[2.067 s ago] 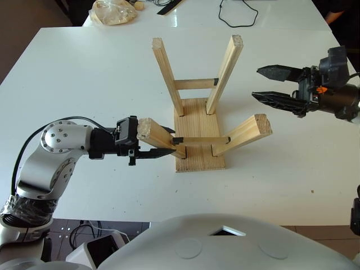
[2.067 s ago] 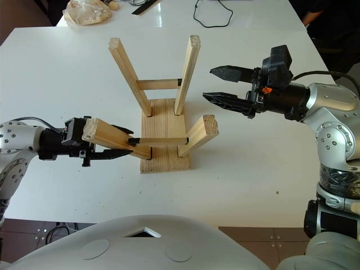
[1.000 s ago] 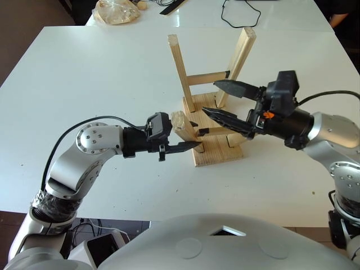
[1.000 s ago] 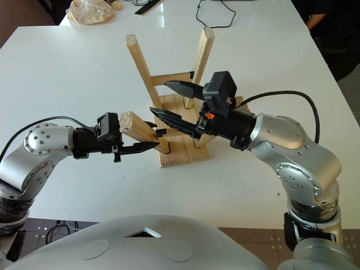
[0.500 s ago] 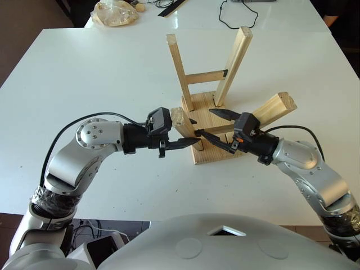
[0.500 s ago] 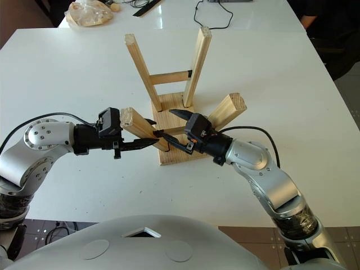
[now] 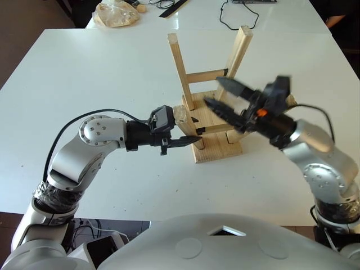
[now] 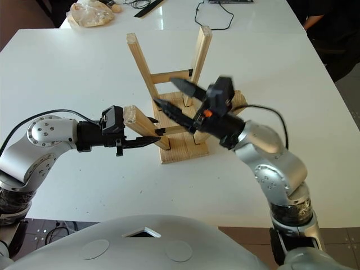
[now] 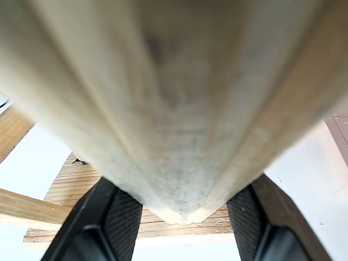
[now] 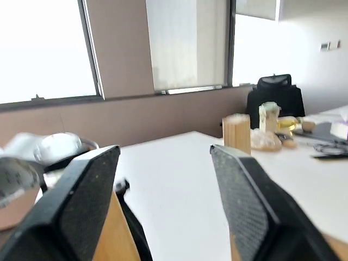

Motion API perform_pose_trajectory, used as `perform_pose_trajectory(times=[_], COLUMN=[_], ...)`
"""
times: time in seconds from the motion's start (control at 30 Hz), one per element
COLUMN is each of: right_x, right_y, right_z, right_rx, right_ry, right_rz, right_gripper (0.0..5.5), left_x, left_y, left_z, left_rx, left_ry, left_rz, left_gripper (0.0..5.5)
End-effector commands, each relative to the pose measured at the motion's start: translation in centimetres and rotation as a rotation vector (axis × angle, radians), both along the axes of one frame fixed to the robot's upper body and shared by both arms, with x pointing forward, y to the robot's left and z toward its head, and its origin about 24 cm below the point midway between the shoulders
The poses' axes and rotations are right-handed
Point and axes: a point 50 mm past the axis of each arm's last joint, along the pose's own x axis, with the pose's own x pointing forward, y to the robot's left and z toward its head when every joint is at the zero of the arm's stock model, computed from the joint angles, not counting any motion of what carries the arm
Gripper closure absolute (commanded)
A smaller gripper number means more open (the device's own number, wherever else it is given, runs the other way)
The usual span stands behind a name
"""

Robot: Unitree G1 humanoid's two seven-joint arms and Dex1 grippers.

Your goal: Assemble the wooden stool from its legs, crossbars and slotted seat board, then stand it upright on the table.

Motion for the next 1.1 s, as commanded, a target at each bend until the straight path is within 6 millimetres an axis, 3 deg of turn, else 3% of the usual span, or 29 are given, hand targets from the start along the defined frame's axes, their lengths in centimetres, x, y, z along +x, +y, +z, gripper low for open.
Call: perform_pose_trajectory(times=[0.03, 0.1, 0.17, 0.23, 0.33, 0.4, 0.5, 0.6, 0.7, 0.8, 1.1], right_x=[0.2, 1.3, 3.7, 5.8, 7.2, 6.9, 6.2, 5.6, 5.3, 5.4, 7.0], right_y=[-2.9, -4.6, -8.0, -11.6, -14.9, -14.7, -11.9, -9.1, -8.0, -8.7, -13.6], right_z=[6.0, 7.0, 6.4, 4.2, -0.8, -3.3, -5.3, -5.8, -5.9, -6.0, -5.2], right_rx=[0.228, 0.226, 0.159, -0.001, -0.458, -0.626, -0.624, -0.626, -0.630, -0.640, -0.701], right_ry=[-0.076, -0.099, -0.073, -0.027, -0.033, -0.049, -0.022, -0.052, -0.074, -0.061, -0.053], right_rz=[-0.018, -0.118, -0.363, -0.649, -0.970, -0.992, -0.924, -0.862, -0.844, -0.889, -1.067], right_gripper=[2.44, 2.44, 2.44, 2.44, 2.44, 2.44, 2.44, 2.44, 2.44, 2.44, 2.44], left_x=[-0.4, -0.7, -0.8, -0.6, -0.4, -0.1, 0.5, 1.2, 1.3, 1.3, 2.4], left_y=[1.5, 1.6, 1.7, 1.9, 2.2, 2.0, 1.7, 1.3, 0.8, 0.8, 2.3], left_z=[-4.0, -4.4, -4.3, -4.1, -3.7, -3.4, -2.9, -2.7, -2.6, -2.8, -2.7], left_rx=[0.138, 0.152, 0.150, 0.145, 0.145, 0.146, 0.149, 0.165, 0.164, 0.166, 0.193], left_ry=[0.174, 0.175, 0.170, 0.161, 0.148, 0.137, 0.117, 0.120, 0.118, 0.116, 0.105], left_rz=[0.106, 0.106, 0.119, 0.137, 0.147, 0.142, 0.153, 0.187, 0.200, 0.233, 0.286], left_gripper=[3.46, 3.46, 3.46, 3.46, 3.46, 3.46, 3.46, 3.46, 3.46, 3.46, 3.46])
